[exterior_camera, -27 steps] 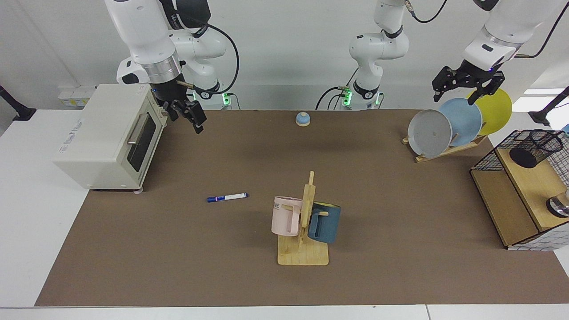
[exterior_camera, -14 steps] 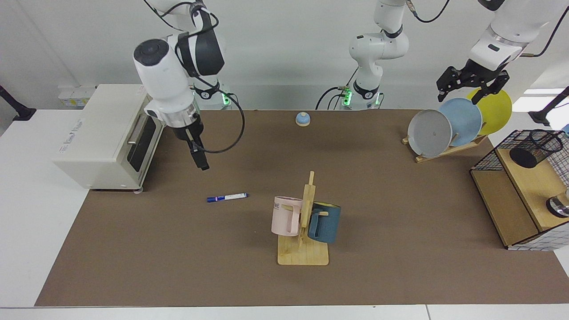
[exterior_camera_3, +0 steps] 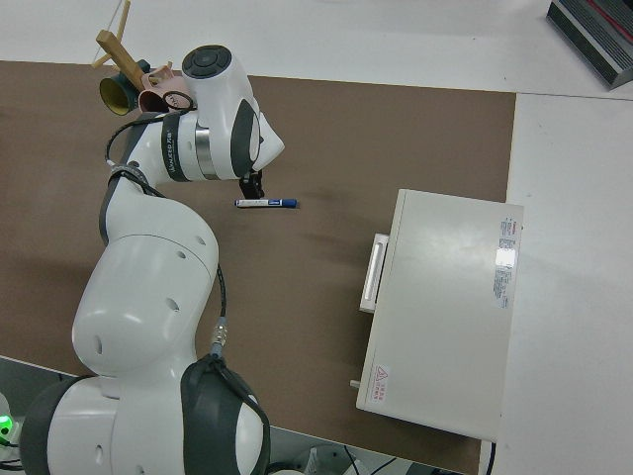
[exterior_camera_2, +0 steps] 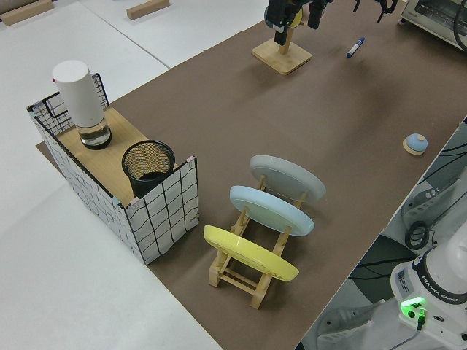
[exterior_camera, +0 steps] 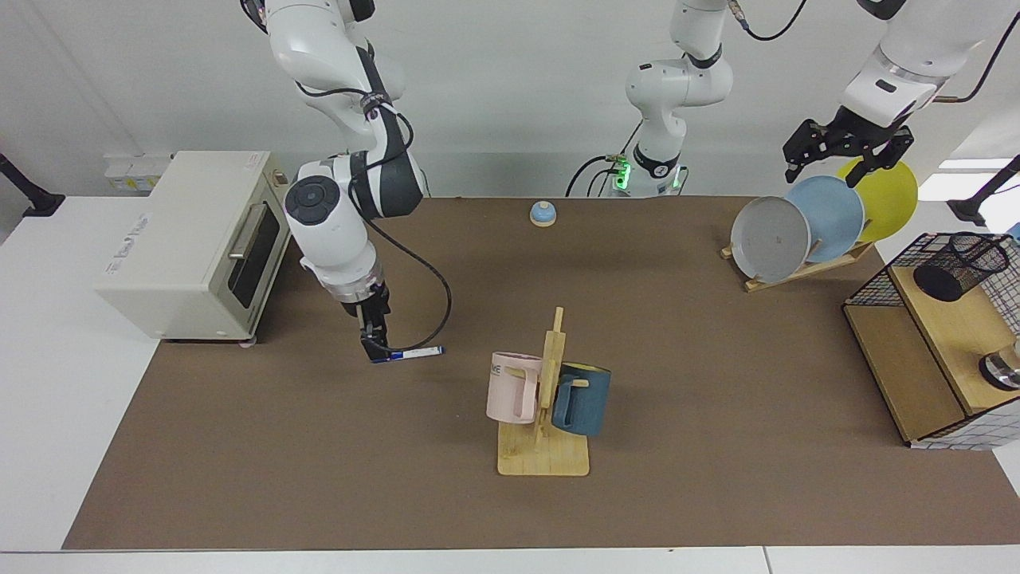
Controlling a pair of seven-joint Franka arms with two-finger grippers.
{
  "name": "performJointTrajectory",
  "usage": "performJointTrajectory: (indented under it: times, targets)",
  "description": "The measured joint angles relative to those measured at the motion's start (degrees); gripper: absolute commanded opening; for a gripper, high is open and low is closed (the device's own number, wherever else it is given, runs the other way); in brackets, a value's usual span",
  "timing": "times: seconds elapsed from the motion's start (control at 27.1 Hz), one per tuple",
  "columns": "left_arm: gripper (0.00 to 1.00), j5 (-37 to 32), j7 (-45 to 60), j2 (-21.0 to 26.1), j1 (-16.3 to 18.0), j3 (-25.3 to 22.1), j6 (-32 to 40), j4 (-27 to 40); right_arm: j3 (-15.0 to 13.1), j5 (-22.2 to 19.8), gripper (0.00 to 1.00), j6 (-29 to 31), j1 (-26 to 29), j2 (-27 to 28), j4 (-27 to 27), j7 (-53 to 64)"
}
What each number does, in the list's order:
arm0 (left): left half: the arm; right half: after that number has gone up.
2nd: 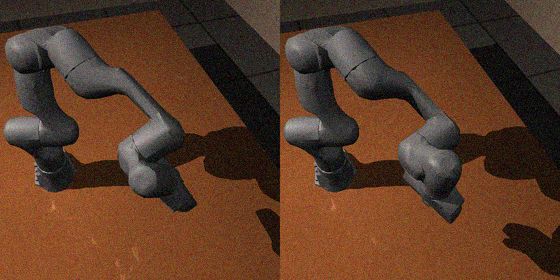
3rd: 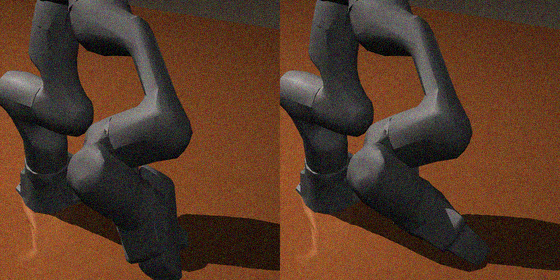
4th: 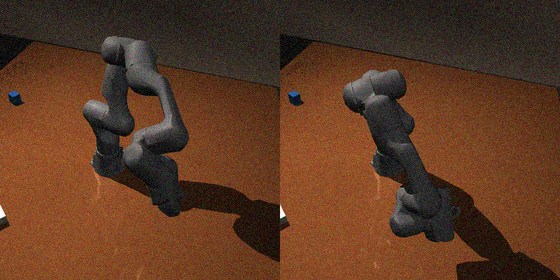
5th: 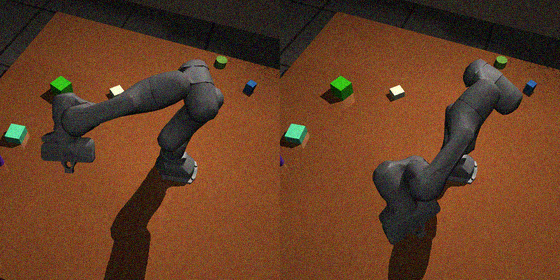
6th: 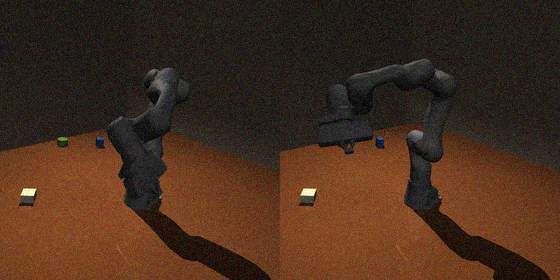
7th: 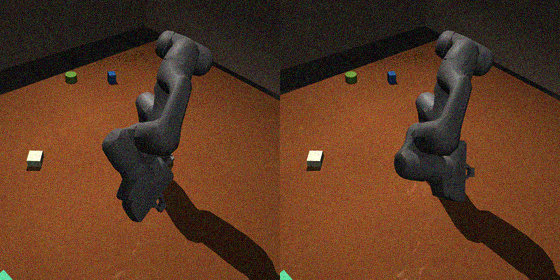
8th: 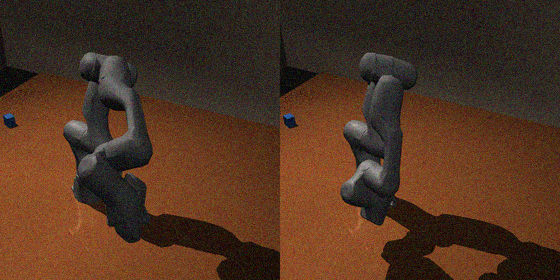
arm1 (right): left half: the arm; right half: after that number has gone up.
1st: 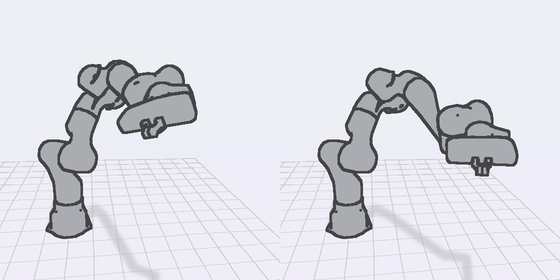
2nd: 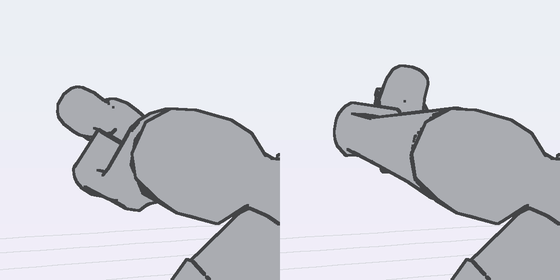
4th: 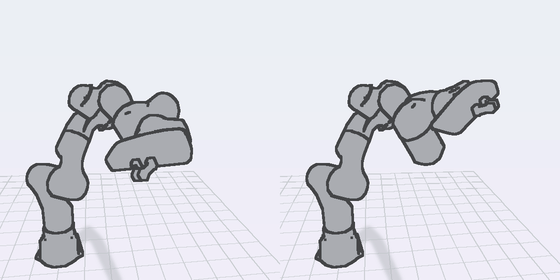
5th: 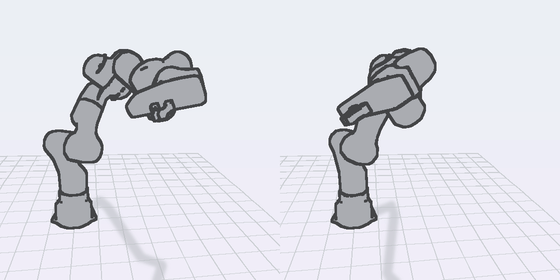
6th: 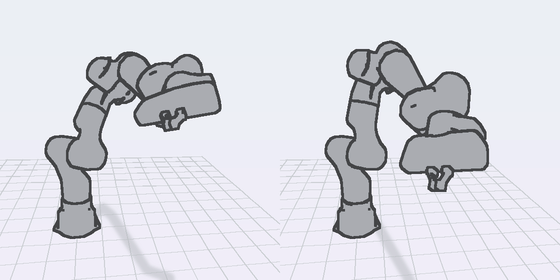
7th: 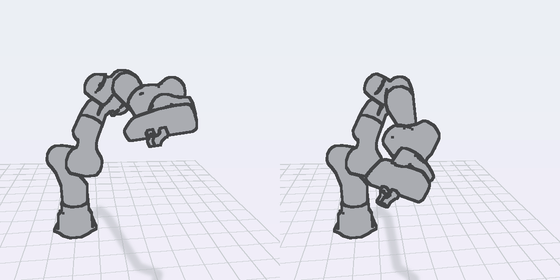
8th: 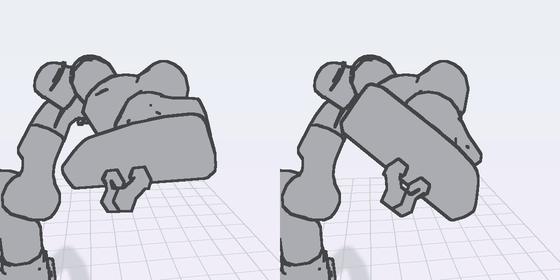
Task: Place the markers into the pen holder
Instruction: 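Move the right gripper toward the blue-capped marker on the table, then lower the right gripper over the marker and close on it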
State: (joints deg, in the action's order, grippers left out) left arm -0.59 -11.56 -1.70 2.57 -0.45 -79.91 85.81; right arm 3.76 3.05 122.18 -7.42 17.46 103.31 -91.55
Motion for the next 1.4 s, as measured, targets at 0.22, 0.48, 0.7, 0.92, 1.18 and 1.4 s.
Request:
performJointTrajectory:
  times: [0.22,0.48,0.7,0.92,1.18,1.4]
  targets:
    - [1.0,0.0,0.0,0.0,0.0,0.0,0.0,0.0,0.1,0.0,1.0,4.9,-0.8,0.7,4.2,-0.1]
    - [1.0,0.0,0.0,0.0,0.0,0.0,0.0,0.0,0.1,0.0,0.99,8.2,-1.5,1.3,6.5,-0.1]
    - [1.0,0.0,0.0,0.0,0.0,0.0,0.0,0.0,0.0,0.0,0.99,11.8,-1.5,1.8,8.8,-0.1]
    - [1.0,0.0,0.0,0.0,0.0,0.0,0.0,0.0,-0.1,0.0,0.96,13.6,-1.4,2.8,9.4,0.1]
    - [1.0,0.0,0.0,0.0,0.0,0.1,0.1,0.0,-0.1,0.0,0.93,13.8,-1.3,3.0,9.4,0.2]
    - [1.0,0.0,0.0,-0.1,0.0,0.1,0.1,0.0,-0.1,0.0,0.89,14.1,-1.3,3.2,9.4,0.2]
